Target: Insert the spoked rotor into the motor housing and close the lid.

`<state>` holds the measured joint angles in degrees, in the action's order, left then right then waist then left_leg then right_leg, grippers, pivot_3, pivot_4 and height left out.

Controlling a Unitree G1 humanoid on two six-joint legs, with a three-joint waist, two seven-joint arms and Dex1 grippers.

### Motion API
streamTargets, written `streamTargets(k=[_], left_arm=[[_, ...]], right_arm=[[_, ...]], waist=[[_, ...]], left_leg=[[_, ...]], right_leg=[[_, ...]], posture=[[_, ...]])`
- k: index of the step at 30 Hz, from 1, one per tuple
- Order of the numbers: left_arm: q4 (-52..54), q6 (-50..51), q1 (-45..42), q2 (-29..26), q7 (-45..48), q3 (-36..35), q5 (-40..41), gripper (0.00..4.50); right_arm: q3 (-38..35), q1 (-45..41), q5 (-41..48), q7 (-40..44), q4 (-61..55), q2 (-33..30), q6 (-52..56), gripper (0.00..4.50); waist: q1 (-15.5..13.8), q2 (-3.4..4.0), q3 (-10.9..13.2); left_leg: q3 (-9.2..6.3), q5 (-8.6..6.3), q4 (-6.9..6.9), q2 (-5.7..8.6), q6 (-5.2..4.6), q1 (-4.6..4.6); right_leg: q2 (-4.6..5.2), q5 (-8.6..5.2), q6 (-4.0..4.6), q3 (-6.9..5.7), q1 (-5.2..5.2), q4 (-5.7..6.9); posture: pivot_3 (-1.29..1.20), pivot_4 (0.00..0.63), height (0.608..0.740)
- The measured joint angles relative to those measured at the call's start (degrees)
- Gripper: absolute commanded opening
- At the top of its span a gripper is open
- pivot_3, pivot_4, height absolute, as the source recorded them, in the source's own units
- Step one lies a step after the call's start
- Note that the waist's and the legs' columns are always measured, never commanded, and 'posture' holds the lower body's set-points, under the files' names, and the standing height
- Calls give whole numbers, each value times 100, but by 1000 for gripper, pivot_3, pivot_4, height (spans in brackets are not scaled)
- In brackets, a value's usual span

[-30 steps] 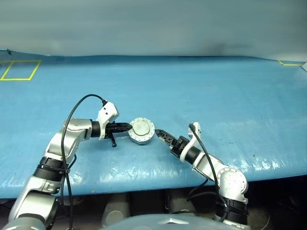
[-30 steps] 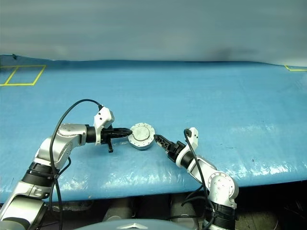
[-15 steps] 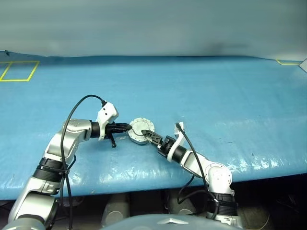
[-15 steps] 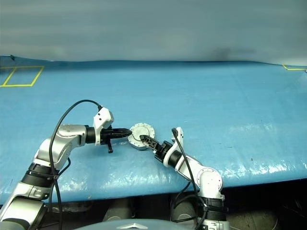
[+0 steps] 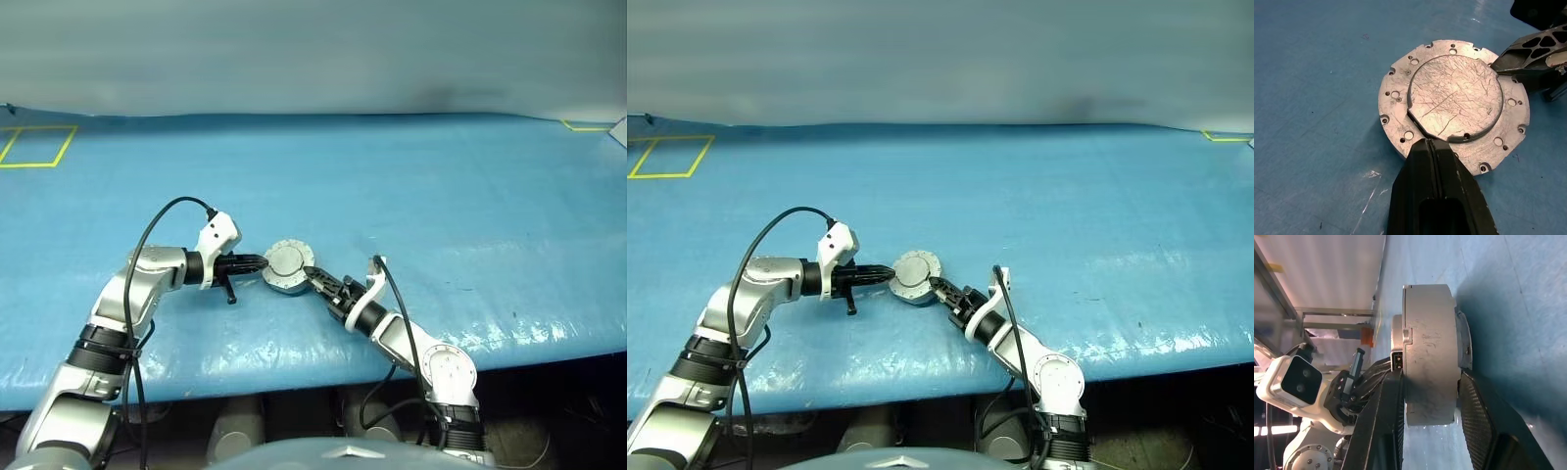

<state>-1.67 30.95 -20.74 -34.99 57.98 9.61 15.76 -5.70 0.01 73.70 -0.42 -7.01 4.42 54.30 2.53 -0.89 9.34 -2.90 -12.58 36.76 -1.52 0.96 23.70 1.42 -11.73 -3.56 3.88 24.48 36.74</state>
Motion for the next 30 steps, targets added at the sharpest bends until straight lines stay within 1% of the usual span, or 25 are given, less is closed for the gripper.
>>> streamTargets(k=[4, 8, 10, 12, 14, 16, 17, 19, 22, 25, 28, 29, 30], left_arm=[[-34, 10, -24, 16, -53, -53, 0, 0], [64, 194, 130, 152, -215, -317, 160, 0], [256, 377, 381, 293, -411, -570, 356, 0], [629, 671, 793, 569, -758, -982, 686, 0], [1071, 1172, 1155, 1033, -1220, -1574, 1348, 0], [1586, 1687, 1518, 1521, -1789, -2270, 2171, 369], [1748, 1830, 1668, 1676, -2002, -2504, 2468, 612], [2050, 2083, 2053, 2146, -2611, -3119, 3179, 1254], [2269, 2260, 2666, 2682, -3384, -3561, 3951, 2264], [2275, 2268, 2919, 3204, -4061, -3745, 4686, 3250], [2271, 2233, 3020, 3771, -4588, -3644, 5326, 4323], [2260, 2222, 3035, 3899, -4694, -3531, 5463, 4492], [2254, 2219, 3035, 3930, -4787, -3374, 5579, 4500]], right_arm=[[140, 130, 122, -1, -36, -6, 236, 1221], [204, 146, 150, -7, -36, -4, 255, 1219], [213, 144, 178, -13, -43, -3, 207, 1217], [226, 141, 206, -25, -54, -1, 92, 1213], [214, 130, 228, -77, -72, 0, -45, 1213], [198, 90, 259, -155, -87, 0, -210, 1213], [173, 80, 293, -191, -93, 0, -281, 1212], [83, 16, 375, -262, -101, -1, -438, 1212], [-74, -197, 472, -325, -102, 5, -684, 1210], [-101, -381, 615, -331, -102, 4, -778, 1210], [7, -521, 688, -354, -100, 4, -775, 1210], [56, -556, 708, -362, -100, 4, -776, 1210], [117, -583, 734, -366, -100, 4, -770, 1210]], waist=[[35, 1, 1], [78, 3, 3], [93, 3, 4], [115, 3, 9], [110, 2, 11], [101, 0, 13], [103, 1, 13], [109, 3, 16], [119, -1, 23], [99, -13, 32], [96, -15, 33], [96, -16, 34], [98, -18, 35]], left_leg=[[0, 0, 2, -3, 0, -1], [1, 0, 7, -4, 0, 3], [1, 0, 3, -4, 0, 7], [2, -2, -3, -5, -3, 12], [-2, -3, -4, -6, -4, 16], [-6, -3, -2, -6, -4, 17], [-5, -3, 0, -6, -4, 16], [-3, -3, 8, -6, -4, 16], [-3, -3, 21, -5, -4, 15], [-10, -3, 31, -5, -4, 17], [-7, -3, 32, 0, -4, 20], [-7, -3, 31, 2, -4, 21], [-9, -3, 28, 2, -4, 21]], right_leg=[[-2, 0, 1, 1, 0, 5], [-3, 0, 1, 1, 3, 5], [-2, 0, 1, 2, 7, 3], [-1, 0, 1, 2, 12, -1], [-1, 0, 1, -2, 13, -2], [-2, 0, 0, -6, 12, -2], [-2, 0, 0, -5, 12, -2], [-2, 0, 0, -3, 10, -1], [-2, 1, -1, -3, 6, 2], [-4, 1, -1, -7, 4, 3], [-2, 1, -1, -3, 4, -1], [-2, 1, -1, -2, 4, -2], [-4, 1, 0, -3, 5, -1]], posture=[[0, 150, 740], [0, 150, 740], [0, 150, 740], [0, 150, 740], [0, 150, 740], [0, 150, 740], [0, 150, 740], [0, 150, 740], [0, 150, 740], [0, 150, 740], [0, 150, 740], [0, 150, 740], [0, 150, 740]])
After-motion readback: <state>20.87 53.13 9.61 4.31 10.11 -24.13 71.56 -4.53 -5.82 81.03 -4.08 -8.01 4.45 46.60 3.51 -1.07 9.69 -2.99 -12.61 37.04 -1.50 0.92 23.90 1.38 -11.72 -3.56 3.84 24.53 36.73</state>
